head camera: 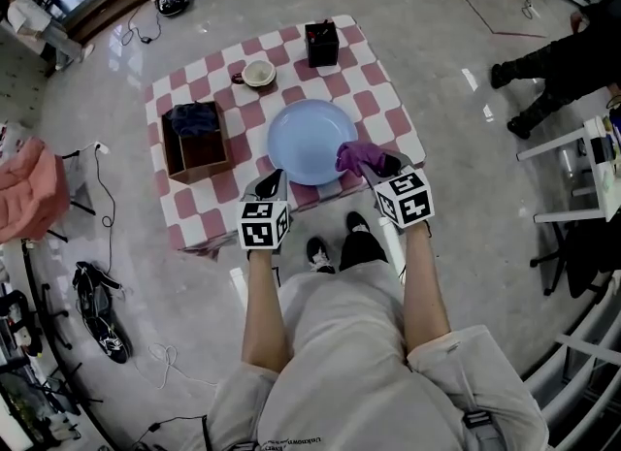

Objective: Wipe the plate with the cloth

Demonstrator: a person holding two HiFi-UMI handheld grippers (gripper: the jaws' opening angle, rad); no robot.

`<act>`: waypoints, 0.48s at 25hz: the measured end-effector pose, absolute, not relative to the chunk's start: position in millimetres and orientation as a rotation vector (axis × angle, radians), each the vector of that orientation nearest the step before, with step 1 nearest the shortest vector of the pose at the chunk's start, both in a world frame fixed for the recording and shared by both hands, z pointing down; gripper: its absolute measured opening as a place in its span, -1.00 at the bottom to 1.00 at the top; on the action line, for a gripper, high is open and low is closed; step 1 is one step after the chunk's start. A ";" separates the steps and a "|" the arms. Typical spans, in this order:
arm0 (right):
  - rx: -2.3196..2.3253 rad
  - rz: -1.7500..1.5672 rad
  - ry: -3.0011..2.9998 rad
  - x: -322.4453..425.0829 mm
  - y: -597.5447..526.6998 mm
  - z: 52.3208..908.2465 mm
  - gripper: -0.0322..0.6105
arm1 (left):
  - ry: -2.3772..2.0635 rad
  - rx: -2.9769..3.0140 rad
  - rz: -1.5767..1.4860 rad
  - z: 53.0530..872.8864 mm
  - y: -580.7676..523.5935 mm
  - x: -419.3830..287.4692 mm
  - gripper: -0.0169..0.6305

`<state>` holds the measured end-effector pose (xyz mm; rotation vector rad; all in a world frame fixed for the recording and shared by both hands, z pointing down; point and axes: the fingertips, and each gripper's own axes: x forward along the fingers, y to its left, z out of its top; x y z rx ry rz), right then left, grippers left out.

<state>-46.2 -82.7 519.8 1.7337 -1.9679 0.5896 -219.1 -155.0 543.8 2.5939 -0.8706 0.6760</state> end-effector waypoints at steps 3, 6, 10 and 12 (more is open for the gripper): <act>1.688 0.523 -1.918 -44.9 -84.7 518.9 -0.52 | -0.875 2.581 0.699 546.7 -158.9 -221.8 -0.91; 1.674 0.509 -1.913 -44.8 -88.5 516.9 -0.52 | -0.880 2.577 0.692 546.3 -163.5 -222.3 -0.91; 1.654 0.492 -1.892 -45.2 -92.9 516.4 -0.52 | -0.854 2.583 0.701 545.3 -164.6 -219.8 -0.91; 1.640 0.480 -1.880 -45.4 -93.9 516.6 -0.52 | -0.849 2.584 0.709 544.9 -165.1 -218.0 -0.91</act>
